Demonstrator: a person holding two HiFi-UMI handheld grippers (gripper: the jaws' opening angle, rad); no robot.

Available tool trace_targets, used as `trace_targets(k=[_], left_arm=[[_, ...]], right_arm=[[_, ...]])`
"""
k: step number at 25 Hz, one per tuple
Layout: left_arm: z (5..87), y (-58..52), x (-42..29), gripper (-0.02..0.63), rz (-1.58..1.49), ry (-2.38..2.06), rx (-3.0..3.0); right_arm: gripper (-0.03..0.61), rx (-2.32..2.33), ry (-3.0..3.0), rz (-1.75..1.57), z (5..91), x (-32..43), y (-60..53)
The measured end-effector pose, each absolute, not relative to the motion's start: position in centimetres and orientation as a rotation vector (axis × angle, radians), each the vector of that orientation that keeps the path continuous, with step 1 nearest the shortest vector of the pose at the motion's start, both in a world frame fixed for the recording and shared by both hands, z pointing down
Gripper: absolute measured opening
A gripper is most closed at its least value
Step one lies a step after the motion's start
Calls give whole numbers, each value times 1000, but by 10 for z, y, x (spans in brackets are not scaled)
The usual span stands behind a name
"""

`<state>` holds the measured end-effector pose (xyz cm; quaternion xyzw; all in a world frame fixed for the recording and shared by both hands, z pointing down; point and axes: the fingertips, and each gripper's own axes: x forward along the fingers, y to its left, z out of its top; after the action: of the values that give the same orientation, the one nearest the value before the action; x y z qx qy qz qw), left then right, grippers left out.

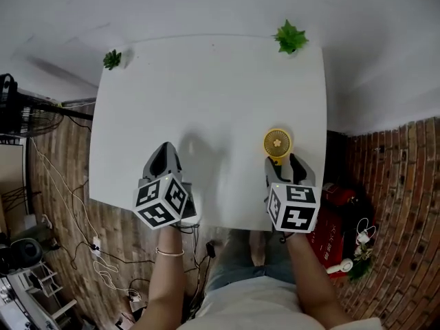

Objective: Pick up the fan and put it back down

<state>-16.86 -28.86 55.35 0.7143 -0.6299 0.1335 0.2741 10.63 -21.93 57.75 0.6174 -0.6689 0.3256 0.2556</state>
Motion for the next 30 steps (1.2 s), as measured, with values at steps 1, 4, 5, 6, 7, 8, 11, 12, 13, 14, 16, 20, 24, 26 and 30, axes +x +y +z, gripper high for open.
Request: trace_targets(k=[1, 4, 5, 6, 7, 8, 11, 12, 13, 14, 16, 20, 24, 26, 30], left_arm=[[551, -287, -168, 11, 351, -1701, 1917], [539, -285, -165, 11, 318, -1727, 1907], [534, -284, -163, 11, 306, -1737, 1907], [528, -283, -162, 11, 295, -1748, 1910], [522, -283, -161, 11, 283, -1759, 1913], [515, -282, -160, 11, 272, -1770, 1916], [493, -278, -159, 11, 232, -1811, 1922], [485, -277, -159, 11, 217, -1827, 1924], [477, -277, -159, 11, 201, -1844, 1926], [468, -277, -159, 11, 182, -1862, 1929], [450, -278, -159, 11, 140, -1897, 1936], [410, -279, -157, 11, 67, -1965, 1962], [369, -281, -150, 11, -7, -2000, 2018], [344, -283, -145, 11, -40, -2010, 2065], [302, -292, -139, 11, -118, -2047, 2120]], right_arm=[[245, 1676, -1828, 871, 572, 108, -220], [242, 1697, -1861, 822, 554, 121, -227], [239, 1711, -1868, 803, 547, 127, -231], [236, 1729, -1874, 783, 539, 136, -235], [235, 1751, -1879, 760, 531, 145, -239], [231, 1775, -1884, 735, 521, 156, -243], [207, 1870, -1910, 656, 485, 191, -255], [201, 1905, -1919, 628, 471, 204, -259], [188, 1941, -1926, 598, 457, 217, -262], [171, 1976, -1931, 567, 443, 230, -266], [136, 2043, -1942, 502, 415, 254, -271], [78, 2156, -1972, 367, 360, 295, -277], [32, 2297, -1986, 174, 303, 335, -276], [2, 2357, -1994, 96, 277, 352, -272], [2, 2402, -2046, -49, 236, 371, -267]])
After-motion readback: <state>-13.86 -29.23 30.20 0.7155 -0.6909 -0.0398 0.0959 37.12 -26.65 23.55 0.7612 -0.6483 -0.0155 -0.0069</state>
